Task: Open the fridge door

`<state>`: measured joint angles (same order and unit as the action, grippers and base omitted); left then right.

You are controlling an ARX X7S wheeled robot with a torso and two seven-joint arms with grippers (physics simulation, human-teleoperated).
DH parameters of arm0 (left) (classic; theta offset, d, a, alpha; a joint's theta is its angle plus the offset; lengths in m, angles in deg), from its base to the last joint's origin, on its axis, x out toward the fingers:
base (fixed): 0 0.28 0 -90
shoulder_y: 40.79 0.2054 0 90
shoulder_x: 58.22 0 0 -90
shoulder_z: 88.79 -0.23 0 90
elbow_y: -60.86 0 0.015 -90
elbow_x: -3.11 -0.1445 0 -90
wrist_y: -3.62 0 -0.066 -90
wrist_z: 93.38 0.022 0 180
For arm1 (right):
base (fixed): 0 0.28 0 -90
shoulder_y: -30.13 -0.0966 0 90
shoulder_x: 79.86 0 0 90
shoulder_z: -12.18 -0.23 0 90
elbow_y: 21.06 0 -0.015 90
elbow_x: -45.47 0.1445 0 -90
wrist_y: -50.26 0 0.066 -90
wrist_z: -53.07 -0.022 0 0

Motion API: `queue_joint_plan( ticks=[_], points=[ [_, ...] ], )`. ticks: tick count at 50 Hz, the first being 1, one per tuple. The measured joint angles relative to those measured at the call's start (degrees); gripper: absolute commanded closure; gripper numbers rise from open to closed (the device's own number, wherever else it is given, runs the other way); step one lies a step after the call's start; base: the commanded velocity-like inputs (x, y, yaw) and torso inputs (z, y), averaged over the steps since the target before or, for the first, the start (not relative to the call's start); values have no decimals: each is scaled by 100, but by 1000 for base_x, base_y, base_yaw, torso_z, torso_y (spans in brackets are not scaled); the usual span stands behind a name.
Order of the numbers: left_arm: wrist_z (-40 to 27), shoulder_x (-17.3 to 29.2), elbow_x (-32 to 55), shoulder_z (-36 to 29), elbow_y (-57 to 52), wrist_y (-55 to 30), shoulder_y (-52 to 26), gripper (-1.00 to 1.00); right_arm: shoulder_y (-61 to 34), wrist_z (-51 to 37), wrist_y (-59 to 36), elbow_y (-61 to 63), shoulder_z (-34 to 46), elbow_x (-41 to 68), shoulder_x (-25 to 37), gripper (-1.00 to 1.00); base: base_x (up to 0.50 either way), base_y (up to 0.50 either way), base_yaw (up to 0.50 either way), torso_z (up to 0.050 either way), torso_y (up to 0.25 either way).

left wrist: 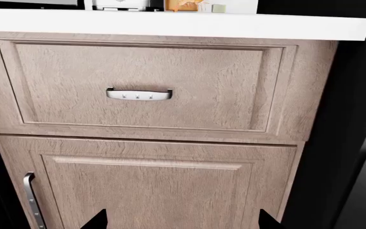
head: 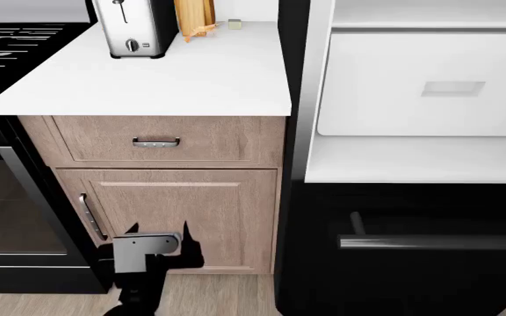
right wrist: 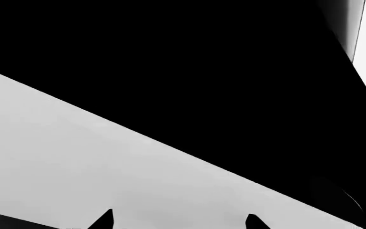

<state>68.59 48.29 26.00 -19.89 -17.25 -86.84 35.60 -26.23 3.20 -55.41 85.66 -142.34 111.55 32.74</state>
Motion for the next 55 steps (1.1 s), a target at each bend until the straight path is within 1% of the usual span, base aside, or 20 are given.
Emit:
queue_joint_plan(
  ticks=[7,14,30,39,46,55],
  points=[
    [10,-17,-5,-15,82,-2,-77,-100,145,449,-65,-214,-165,143,141,-100,0,0,0,0,0],
    [15,-26,-9,-29,136,8,-116,-100,210,644,-180,-307,-182,199,257,-100,0,0,0,0,0],
    [10,-27,-3,-54,182,21,-152,-100,223,813,-304,-382,-233,216,331,-100,0,0,0,0,0],
    [13,-35,-1,-70,231,28,-191,-100,185,779,-141,-793,-521,221,438,-100,0,0,0,0,0],
    [21,-46,9,-75,286,33,-240,-100,76,795,11,-1285,-659,108,675,-100,0,0,0,0,0],
    [32,-58,34,-71,346,45,-298,-100,-51,810,-249,-2089,-545,-182,1222,-100,0,0,0,0,0]
  ],
)
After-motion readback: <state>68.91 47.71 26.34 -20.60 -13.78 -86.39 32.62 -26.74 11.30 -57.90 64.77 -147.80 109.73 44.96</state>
